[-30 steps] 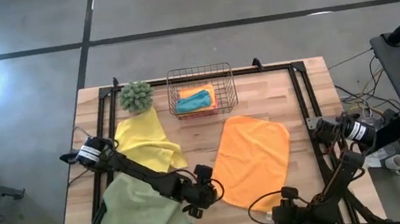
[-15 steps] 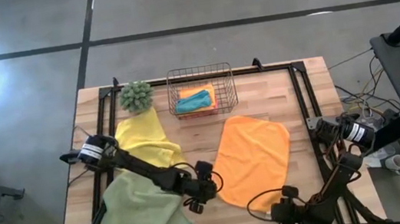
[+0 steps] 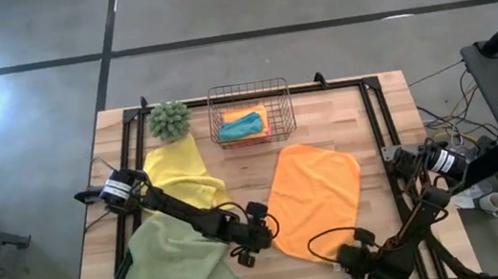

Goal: Fold microfiber towels
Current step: Fold the orange microfiber towel

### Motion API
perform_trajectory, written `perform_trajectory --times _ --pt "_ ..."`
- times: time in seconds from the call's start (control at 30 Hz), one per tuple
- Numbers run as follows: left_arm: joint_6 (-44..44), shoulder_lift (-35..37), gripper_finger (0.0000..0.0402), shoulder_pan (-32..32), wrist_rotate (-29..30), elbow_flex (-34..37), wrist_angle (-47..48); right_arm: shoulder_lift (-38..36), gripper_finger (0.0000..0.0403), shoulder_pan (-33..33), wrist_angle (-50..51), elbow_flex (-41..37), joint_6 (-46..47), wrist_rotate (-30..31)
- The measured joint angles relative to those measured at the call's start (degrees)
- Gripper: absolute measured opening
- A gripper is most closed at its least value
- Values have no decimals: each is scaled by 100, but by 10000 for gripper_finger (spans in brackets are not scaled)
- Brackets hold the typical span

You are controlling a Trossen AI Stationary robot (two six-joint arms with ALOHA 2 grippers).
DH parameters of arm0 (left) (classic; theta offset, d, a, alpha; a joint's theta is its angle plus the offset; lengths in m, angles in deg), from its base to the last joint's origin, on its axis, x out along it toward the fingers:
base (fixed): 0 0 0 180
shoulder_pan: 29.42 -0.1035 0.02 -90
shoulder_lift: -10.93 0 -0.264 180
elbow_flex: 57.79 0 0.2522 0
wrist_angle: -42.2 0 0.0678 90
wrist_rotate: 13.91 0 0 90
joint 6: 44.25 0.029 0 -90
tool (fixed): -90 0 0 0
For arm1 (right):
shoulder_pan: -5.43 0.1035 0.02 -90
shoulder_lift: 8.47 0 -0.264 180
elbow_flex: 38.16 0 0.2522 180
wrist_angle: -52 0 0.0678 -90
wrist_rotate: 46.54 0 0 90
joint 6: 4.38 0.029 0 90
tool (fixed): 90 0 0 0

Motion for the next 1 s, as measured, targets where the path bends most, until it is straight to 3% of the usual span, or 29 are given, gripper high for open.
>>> perform_trajectory --times 0.1,0.3,0.53,0.7,0.87,1.0 --pt "-2 0 80 3 -8 -39 42 3 13 0 -16 9 20 -1" --pt "-415 135 7 51 -49 -134 156 10 9 37 108 335 -68 -71" --pt "-1039 510 8 290 -802 -339 495 11 8 263 205 1024 153 -146" --pt "-1577 667 8 611 -843 -612 1015 11 8 476 558 1622 646 323" --pt "-2347 669 8 835 -843 -939 1365 96 8 501 799 2158 827 401" --pt "-3203 669 8 901 -702 -1294 2152 246 8 503 1588 2655 1228 575"
